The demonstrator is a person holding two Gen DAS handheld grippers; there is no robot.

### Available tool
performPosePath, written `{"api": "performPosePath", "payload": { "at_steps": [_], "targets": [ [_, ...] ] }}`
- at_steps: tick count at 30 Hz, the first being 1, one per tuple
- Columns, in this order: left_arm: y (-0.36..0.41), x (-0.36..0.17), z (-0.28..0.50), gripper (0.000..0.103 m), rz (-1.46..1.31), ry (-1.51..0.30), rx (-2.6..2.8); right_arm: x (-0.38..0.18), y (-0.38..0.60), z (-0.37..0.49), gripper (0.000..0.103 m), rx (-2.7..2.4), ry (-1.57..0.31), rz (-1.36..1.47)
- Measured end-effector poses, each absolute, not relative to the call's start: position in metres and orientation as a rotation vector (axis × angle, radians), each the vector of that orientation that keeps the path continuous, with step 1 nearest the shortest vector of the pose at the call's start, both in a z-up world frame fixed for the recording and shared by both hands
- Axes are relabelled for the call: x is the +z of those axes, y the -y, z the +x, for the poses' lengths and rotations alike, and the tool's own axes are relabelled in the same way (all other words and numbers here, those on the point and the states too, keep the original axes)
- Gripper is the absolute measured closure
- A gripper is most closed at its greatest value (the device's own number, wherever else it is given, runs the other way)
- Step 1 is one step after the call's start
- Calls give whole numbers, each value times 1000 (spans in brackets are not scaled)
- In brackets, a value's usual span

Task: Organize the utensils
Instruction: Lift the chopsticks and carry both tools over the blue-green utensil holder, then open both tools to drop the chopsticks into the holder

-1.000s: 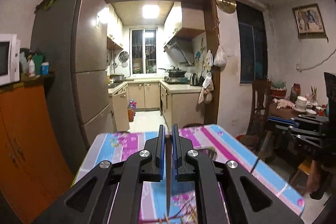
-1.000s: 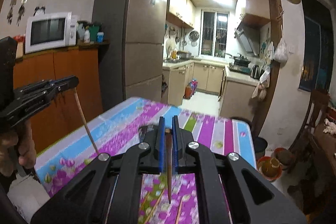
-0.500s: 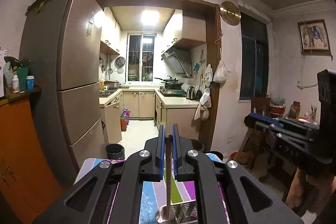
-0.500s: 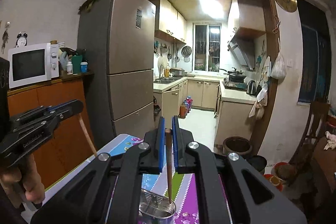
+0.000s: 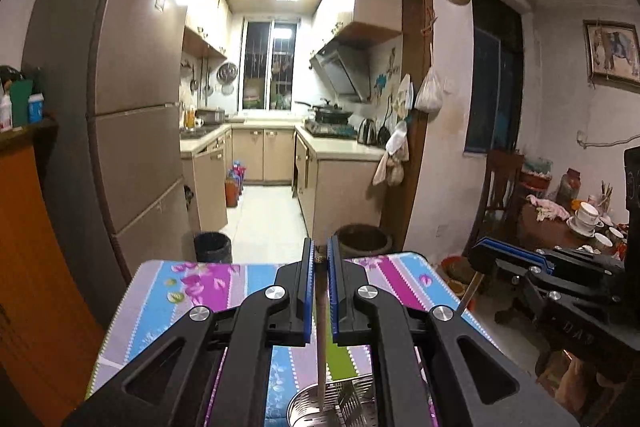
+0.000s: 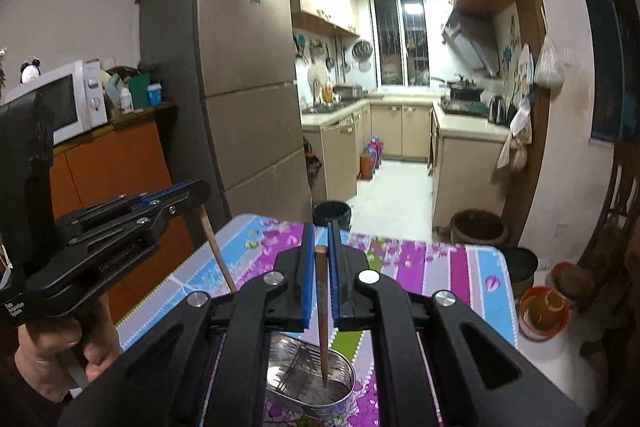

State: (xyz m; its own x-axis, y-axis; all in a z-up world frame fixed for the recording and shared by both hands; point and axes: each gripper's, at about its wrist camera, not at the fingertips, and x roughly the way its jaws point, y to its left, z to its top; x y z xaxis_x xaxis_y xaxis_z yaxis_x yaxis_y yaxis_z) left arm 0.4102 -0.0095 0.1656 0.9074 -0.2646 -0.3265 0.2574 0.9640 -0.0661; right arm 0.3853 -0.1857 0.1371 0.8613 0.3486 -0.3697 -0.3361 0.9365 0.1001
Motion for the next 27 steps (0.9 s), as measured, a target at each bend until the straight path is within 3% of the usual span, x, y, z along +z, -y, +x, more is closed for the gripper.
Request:
{"api": "performPosePath", "payload": {
  "at_steps": [6, 8, 10, 11, 15, 21, 27],
  "targets": [
    [16, 148, 430, 95, 1, -379, -245, 114, 181, 409, 98, 359, -461, 38],
    [14, 144, 434, 89, 0, -384, -230, 109, 182, 416, 98, 358, -481, 43],
    [11, 141, 438, 74, -9, -382, -214, 107, 186, 420, 97, 341, -483, 52],
    [11, 140, 440, 73, -8, -381, -206, 106, 187, 421, 95, 335, -482, 55],
    [7, 137, 443, 70, 0, -388, -192, 107, 198, 418, 76, 312, -456, 64],
    [-5, 137, 429, 53, -11, -375, -160, 114, 219, 396, 60, 278, -403, 77],
    [-28, 146, 361, 33, 13, -279, -126, 138, 233, 325, 41, 246, -269, 21]
  ]
}}
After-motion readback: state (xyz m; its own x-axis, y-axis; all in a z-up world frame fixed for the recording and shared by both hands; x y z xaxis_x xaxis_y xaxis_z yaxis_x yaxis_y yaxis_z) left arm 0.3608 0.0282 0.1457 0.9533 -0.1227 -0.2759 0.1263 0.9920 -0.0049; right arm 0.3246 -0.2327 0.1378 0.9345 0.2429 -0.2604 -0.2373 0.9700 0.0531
